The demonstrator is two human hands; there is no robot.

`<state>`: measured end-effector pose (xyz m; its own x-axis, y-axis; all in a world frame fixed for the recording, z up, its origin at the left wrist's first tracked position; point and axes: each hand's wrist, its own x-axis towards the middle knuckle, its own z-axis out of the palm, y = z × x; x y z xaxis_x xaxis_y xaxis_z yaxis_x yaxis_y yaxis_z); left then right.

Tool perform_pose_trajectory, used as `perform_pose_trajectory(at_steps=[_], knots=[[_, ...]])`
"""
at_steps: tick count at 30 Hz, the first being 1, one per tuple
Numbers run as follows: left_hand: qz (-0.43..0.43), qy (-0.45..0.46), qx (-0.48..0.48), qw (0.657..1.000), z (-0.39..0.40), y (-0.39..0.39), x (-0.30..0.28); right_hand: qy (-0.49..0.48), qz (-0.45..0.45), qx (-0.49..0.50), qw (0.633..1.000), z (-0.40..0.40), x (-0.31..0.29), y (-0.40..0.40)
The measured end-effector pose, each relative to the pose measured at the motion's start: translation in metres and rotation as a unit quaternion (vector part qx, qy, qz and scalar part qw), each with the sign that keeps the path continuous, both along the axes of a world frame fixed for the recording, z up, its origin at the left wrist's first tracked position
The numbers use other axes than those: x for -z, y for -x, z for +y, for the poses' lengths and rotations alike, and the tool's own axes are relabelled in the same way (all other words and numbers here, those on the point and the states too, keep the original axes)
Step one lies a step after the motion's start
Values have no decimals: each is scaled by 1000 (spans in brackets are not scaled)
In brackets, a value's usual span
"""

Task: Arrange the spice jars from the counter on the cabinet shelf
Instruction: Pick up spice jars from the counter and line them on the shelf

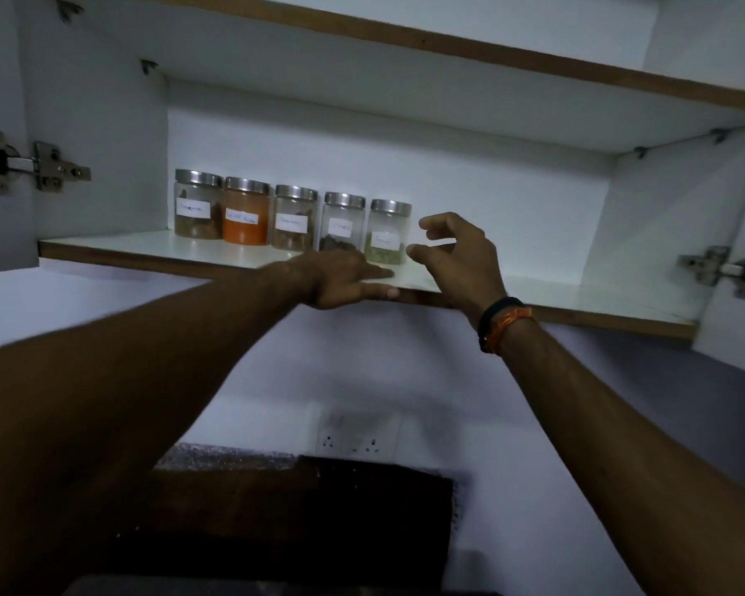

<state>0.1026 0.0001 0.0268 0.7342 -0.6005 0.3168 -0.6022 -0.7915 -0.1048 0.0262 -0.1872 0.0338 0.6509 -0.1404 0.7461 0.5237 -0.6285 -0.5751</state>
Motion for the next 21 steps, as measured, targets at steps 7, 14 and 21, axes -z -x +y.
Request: perform_pose_trajectory(at_steps=[7,14,21], knots=[[-107,84,-28,990,-19,40,35,1,7,28,1000,-22,48,63],[-160,239,98,953,-37,103,122,5,67,55,996,-47,119,104],[91,256,107,956,-59,156,266,-152,169,49,973,-50,233,156]])
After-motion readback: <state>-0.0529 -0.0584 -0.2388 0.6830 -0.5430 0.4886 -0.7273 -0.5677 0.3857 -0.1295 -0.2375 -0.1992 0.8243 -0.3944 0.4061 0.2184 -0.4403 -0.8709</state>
